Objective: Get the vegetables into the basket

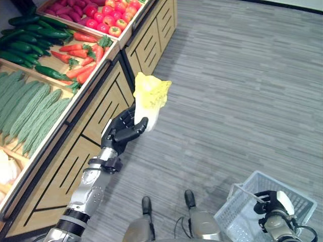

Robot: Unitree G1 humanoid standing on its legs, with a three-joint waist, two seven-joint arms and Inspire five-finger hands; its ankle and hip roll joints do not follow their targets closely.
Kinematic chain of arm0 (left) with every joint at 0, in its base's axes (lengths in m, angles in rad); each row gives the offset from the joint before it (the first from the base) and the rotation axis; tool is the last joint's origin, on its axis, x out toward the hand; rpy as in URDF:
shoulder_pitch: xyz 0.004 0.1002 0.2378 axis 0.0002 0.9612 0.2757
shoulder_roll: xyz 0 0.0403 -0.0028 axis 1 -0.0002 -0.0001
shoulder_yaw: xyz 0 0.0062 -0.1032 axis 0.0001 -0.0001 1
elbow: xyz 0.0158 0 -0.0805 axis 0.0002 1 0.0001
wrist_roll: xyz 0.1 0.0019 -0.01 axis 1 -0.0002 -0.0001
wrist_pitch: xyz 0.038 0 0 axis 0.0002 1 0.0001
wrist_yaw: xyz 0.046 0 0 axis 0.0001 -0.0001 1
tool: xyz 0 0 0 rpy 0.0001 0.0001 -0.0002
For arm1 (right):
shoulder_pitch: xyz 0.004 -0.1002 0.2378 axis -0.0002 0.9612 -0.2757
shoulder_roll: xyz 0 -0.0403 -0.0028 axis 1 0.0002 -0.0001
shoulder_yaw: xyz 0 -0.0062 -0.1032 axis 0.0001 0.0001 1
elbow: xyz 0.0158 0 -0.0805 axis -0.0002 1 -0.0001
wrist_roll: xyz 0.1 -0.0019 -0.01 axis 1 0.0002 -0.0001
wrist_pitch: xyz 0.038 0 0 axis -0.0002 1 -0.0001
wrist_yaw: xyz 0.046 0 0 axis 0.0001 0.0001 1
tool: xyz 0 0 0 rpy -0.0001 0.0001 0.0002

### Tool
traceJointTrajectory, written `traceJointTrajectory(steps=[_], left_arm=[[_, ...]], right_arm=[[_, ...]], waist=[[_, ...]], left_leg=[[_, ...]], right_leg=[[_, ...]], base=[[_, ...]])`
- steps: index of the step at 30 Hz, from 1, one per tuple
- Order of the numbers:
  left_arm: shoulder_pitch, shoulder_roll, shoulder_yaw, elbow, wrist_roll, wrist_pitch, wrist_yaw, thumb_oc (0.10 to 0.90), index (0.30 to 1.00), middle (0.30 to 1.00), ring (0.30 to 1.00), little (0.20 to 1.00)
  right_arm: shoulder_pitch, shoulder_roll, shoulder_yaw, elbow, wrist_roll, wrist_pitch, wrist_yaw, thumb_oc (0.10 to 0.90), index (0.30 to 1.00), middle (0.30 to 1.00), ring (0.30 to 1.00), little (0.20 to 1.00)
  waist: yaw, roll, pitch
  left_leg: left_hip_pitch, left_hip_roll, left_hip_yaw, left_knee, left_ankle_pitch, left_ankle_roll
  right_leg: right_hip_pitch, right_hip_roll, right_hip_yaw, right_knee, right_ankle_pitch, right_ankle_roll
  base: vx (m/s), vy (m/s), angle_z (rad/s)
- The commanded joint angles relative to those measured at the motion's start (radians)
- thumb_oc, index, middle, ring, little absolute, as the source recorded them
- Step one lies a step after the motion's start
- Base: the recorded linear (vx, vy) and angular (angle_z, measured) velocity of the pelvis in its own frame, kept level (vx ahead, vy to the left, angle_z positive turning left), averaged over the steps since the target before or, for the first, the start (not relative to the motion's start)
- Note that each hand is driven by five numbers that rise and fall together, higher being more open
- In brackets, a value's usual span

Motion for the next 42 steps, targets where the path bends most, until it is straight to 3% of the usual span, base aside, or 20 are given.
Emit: traceJointTrajectory(steps=[1, 5, 6, 8, 9, 10, 13, 17, 20, 22, 28, 31, 33, 34, 35, 37, 39, 42], left_arm=[[-0.039, 0.061, 0.054, -0.105, 0.037, -0.124, -0.006, 0.4, 0.3, 0.3, 0.3, 0.3], [-0.046, 0.06, 0.053, -0.094, 0.043, -0.125, -0.008, 0.4, 0.3, 0.3, 0.3, 0.3], [-0.044, 0.057, 0.054, -0.077, 0.04, -0.126, -0.014, 0.4, 0.3, 0.3, 0.3, 0.3], [-0.038, 0.058, 0.058, -0.072, 0.047, -0.127, -0.008, 0.4, 0.3, 0.3, 0.3, 0.3], [-0.033, 0.067, 0.068, -0.056, 0.055, -0.124, -0.011, 0.4, 0.3, 0.3, 0.3, 0.3], [-0.027, 0.072, 0.076, -0.051, 0.057, -0.122, -0.012, 0.4, 0.3, 0.3, 0.3, 0.3], [-0.011, 0.069, 0.087, -0.051, 0.057, -0.116, -0.018, 0.4, 0.3, 0.3, 0.3, 0.3], [0.021, 0.072, 0.106, -0.046, 0.065, -0.113, -0.021, 0.4, 0.3, 0.3, 0.3, 0.3], [0.029, 0.066, 0.117, -0.041, 0.068, -0.111, -0.02, 0.4, 0.3, 0.3, 0.3, 0.3], [0.031, 0.059, 0.122, -0.037, 0.072, -0.112, -0.018, 0.4, 0.3, 0.3, 0.3, 0.3], [0.028, 0.032, 0.118, -0.026, 0.079, -0.106, -0.018, 0.4, 0.3, 0.3, 0.3, 0.3], [0.033, 0.014, 0.112, -0.018, 0.084, -0.102, -0.016, 0.4, 0.3, 0.3, 0.3, 0.3], [0.03, 0.007, 0.107, -0.016, 0.082, -0.103, -0.017, 0.4, 0.3, 0.3, 0.3, 0.3], [0.03, 0.007, 0.107, -0.016, 0.082, -0.103, -0.017, 0.4, 0.3, 0.3, 0.3, 0.3], [0.033, 0.0, 0.1, -0.024, 0.078, -0.101, -0.009, 0.4, 0.3, 0.3, 0.3, 0.3], [0.035, 0.002, 0.089, -0.021, 0.08, -0.104, 0.002, 0.4, 0.3, 0.3, 0.3, 0.3], [0.022, 0.009, 0.077, -0.015, 0.076, -0.112, 0.007, 0.4, 0.3, 0.3, 0.3, 0.3], [0.005, 0.022, 0.036, -0.018, 0.08, -0.11, -0.012, 0.4, 0.3, 0.3, 0.3, 0.3]], right_arm=[[0.001, -0.021, 0.014, -0.009, 0.019, 0.006, -0.038, 0.4, 0.3, 0.3, 0.3, 0.3], [0.005, -0.007, 0.015, -0.008, 0.021, 0.008, -0.035, 0.4, 0.3, 0.3, 0.3, 0.3], [0.003, -0.001, 0.013, -0.008, 0.025, 0.007, -0.034, 0.4, 0.3, 0.3, 0.3, 0.3], [0.005, 0.006, 0.019, -0.032, 0.017, 0.009, -0.032, 0.4, 0.3, 0.3, 0.3, 0.3], [-0.009, 0.017, 0.027, -0.013, 0.02, 0.004, -0.024, 0.4, 0.3, 0.3, 0.3, 0.3], [-0.007, 0.022, 0.029, -0.015, 0.014, 0.002, -0.022, 0.4, 0.3, 0.3, 0.3, 0.3], [-0.012, 0.027, 0.026, -0.007, 0.01, 0.001, -0.022, 0.4, 0.3, 0.3, 0.3, 0.3], [-0.015, 0.03, 0.027, -0.007, 0.004, 0.002, -0.019, 0.4, 0.3, 0.3, 0.3, 0.3], [-0.016, 0.032, 0.027, -0.013, 0.002, 0.001, -0.021, 0.4, 0.3, 0.3, 0.3, 0.3], [-0.011, 0.033, 0.023, -0.013, -0.001, 0.003, -0.02, 0.4, 0.3, 0.3, 0.3, 0.3], [0.019, 0.019, 0.006, -0.024, 0.002, 0.0, -0.016, 0.4, 0.3, 0.3, 0.3, 0.3], [0.032, -0.012, -0.005, -0.047, 0.009, -0.006, -0.019, 0.4, 0.3, 0.3, 0.3, 0.3], [0.034, -0.033, -0.007, -0.059, 0.008, -0.01, -0.022, 0.4, 0.3, 0.3, 0.3, 0.3], [0.034, -0.033, -0.007, -0.059, 0.008, -0.01, -0.022, 0.4, 0.3, 0.3, 0.3, 0.3], [0.022, -0.058, -0.006, -0.059, 0.01, -0.008, -0.028, 0.4, 0.3, 0.3, 0.3, 0.3], [0.013, -0.076, -0.004, -0.059, 0.019, -0.011, -0.038, 0.4, 0.3, 0.3, 0.3, 0.3], [0.0, -0.109, 0.003, -0.089, 0.018, -0.024, -0.045, 0.4, 0.3, 0.3, 0.3, 0.3], [-0.071, -0.167, -0.003, -0.062, 0.035, -0.03, -0.05, 0.4, 0.3, 0.3, 0.3, 0.3]], waist=[[0.037, -0.062, -0.041], [0.029, -0.073, -0.039], [0.019, -0.082, -0.036], [0.02, -0.085, -0.034], [0.028, -0.077, -0.024], [0.034, -0.072, -0.034], [0.051, -0.072, -0.047], [0.075, -0.087, -0.075], [0.078, -0.091, -0.078], [0.073, -0.09, -0.081], [0.042, -0.067, -0.082], [0.029, -0.05, -0.072], [0.036, -0.051, -0.064], [0.036, -0.051, -0.067], [0.054, -0.047, -0.066], [0.06, -0.045, -0.074], [0.056, -0.04, -0.081], [0.064, -0.025, -0.103]], left_leg=[[-0.022, -0.007, 0.051, 0.137, -0.092, 0.009], [-0.013, -0.031, 0.073, 0.143, -0.109, 0.026], [-0.005, -0.046, 0.094, 0.141, -0.116, 0.036], [-0.002, -0.043, 0.12, 0.137, -0.117, 0.038], [0.008, -0.019, 0.18, 0.126, -0.113, 0.041], [0.009, -0.008, 0.214, 0.118, -0.108, 0.041], [0.01, 0.004, 0.256, 0.127, -0.11, 0.041], [0.014, 0.01, 0.315, 0.117, -0.101, 0.03], [0.02, 0.019, 0.341, 0.119, -0.096, 0.022], [0.018, 0.039, 0.357, 0.145, -0.092, 0.009], [0.025, 0.087, 0.346, 0.188, -0.072, -0.03], [0.001, 0.131, 0.307, 0.289, 0.001, -0.074], [-0.023, 0.129, 0.233, 0.348, 0.034, -0.092], [-0.026, 0.128, 0.233, 0.346, 0.038, -0.092], [-0.035, 0.089, 0.104, 0.303, 0.038, -0.089], [-0.033, 0.081, 0.036, 0.196, 0.019, -0.077], [-0.017, 0.086, 0.032, 0.142, 0.002, -0.066], [0.058, 0.06, 0.084, 0.059, -0.017, -0.041]], right_leg=[[-0.018, -0.133, -0.017, 0.112, 0.005, 0.099], [-0.036, -0.151, 0.006, 0.134, 0.057, 0.115], [-0.059, -0.162, 0.017, 0.139, 0.119, 0.126], [-0.077, -0.165, 0.005, 0.14, 0.139, 0.129], [-0.086, -0.167, -0.11, 0.182, 0.105, 0.127], [-0.068, -0.169, -0.173, 0.197, 0.07, 0.117], [-0.034, -0.169, -0.208, 0.216, 0.037, 0.109], [0.021, -0.164, -0.24, 0.138, 0.035, 0.117], [0.02, -0.159, -0.252, 0.105, 0.041, 0.119], [0.031, -0.14, -0.252, 0.074, 0.013, 0.105], [0.069, -0.096, -0.244, 0.039, -0.043, 0.068], [0.09, -0.062, -0.233, 0.045, -0.071, 0.029], [0.104, -0.054, -0.221, 0.038, -0.071, 0.015], [0.101, -0.055, -0.222, 0.037, -0.069, 0.015], [0.099, -0.054, -0.199, 0.037, -0.068, 0.015], [0.096, -0.056, -0.18, 0.033, -0.067, 0.024], [0.09, -0.061, -0.164, 0.035, -0.069, 0.035], [0.103, -0.074, -0.148, 0.017, -0.05, 0.054]], base=[[0.05, 0.338, -0.34], [0.01, 0.176, -0.41], [0.0, 0.205, -0.05], [-0.06, 0.2, -0.41], [-0.15, 0.271, -0.69], [-0.15, 0.22, -0.89], [-0.06, 0.036, -1.21], [-0.04, -0.066, -0.59], [-0.02, -0.13, -0.61], [-0.01, -0.181, -0.39], [0.02, -0.235, -0.07], [0.01, -0.252, -0.01], [0.0, -0.147, 0.02], [0.0, -0.064, -0.11], [0.01, -0.024, -0.17], [0.05, 0.013, -0.24], [0.08, 0.101, -0.24], [0.1, 0.212, -0.46]])
